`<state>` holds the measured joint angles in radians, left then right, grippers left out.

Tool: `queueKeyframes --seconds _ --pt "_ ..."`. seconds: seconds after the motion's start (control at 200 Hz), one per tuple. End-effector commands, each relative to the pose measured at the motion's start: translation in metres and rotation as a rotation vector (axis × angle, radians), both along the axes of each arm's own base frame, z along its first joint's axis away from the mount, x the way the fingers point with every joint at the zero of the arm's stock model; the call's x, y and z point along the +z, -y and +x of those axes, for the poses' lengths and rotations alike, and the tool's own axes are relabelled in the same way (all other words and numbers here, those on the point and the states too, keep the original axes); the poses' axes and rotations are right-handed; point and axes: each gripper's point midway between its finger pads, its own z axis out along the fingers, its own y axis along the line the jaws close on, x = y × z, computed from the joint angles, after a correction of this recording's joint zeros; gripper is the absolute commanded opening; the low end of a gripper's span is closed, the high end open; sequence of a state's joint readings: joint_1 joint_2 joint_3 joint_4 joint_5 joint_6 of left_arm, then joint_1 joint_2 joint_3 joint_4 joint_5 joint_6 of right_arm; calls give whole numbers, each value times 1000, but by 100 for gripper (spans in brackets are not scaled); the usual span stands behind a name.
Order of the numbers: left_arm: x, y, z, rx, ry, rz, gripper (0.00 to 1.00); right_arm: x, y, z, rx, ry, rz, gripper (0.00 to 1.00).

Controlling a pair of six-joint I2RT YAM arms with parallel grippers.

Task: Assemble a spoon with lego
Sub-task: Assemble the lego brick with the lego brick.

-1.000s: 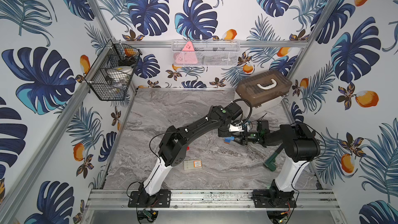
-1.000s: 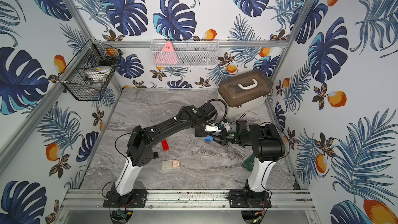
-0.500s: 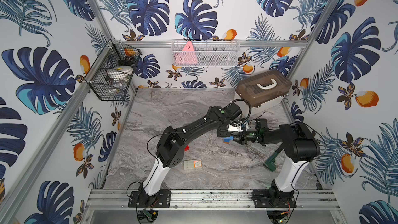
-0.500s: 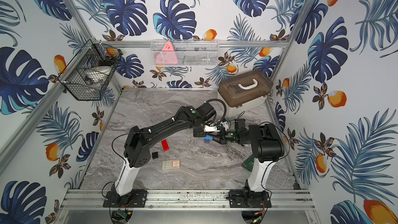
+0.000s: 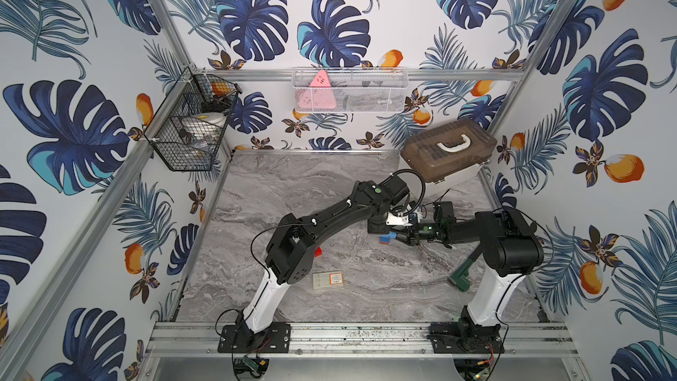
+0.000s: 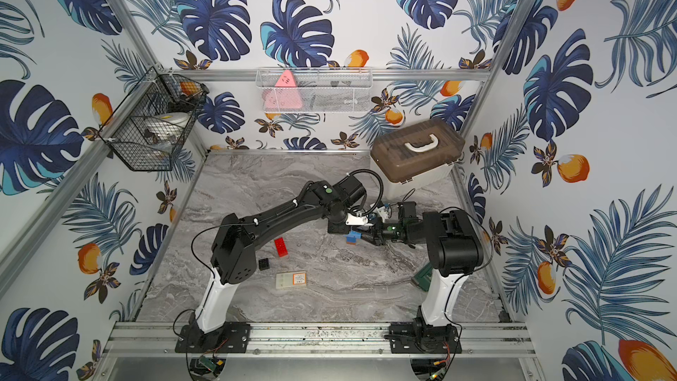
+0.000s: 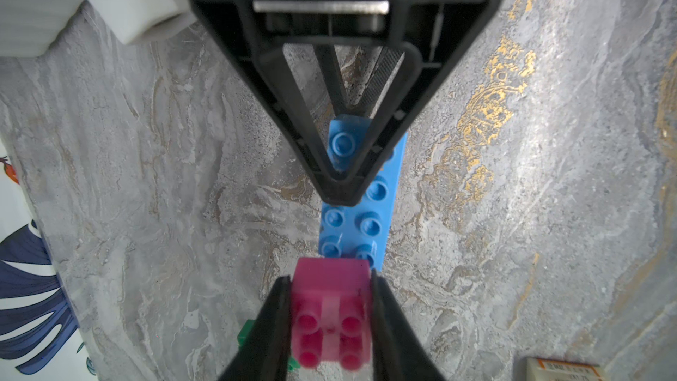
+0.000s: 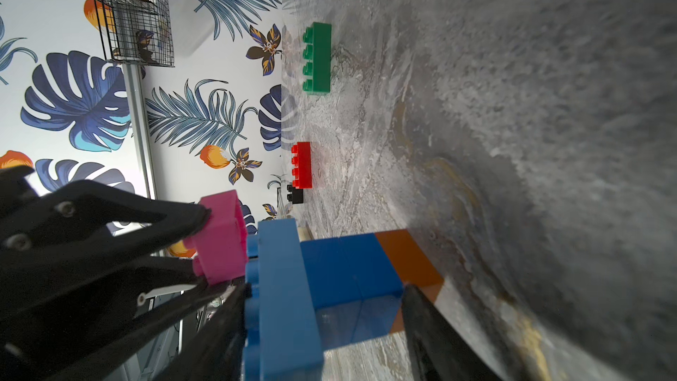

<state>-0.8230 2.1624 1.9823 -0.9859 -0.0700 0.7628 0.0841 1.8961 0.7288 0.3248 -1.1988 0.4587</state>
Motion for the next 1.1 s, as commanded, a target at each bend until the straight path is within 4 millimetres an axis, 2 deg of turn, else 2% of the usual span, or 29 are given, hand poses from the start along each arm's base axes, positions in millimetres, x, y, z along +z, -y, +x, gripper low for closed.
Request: queueKeyframes --seconds 0.0,0.125,0.37,0.58,0.801,1.096 --pt "2 2 -5 -63 -21 -5 10 -11 3 0 -20 -24 -44 67" --pt "15 3 -3 -68 -50 -56 10 -11 3 -1 -20 -25 -44 67" --pt "34 -6 -4 -90 -93 -101 12 -11 3 0 -20 -26 -44 67" --pt "27 -12 -12 -183 -106 -82 7 -11 2 -1 -18 -26 -41 67" --pt "21 -10 -21 -261 -138 -88 4 -10 1 -1 -15 -24 -41 67" --pt "8 -11 -15 -254 -144 -45 3 -10 1 -2 -13 -23 -42 67"
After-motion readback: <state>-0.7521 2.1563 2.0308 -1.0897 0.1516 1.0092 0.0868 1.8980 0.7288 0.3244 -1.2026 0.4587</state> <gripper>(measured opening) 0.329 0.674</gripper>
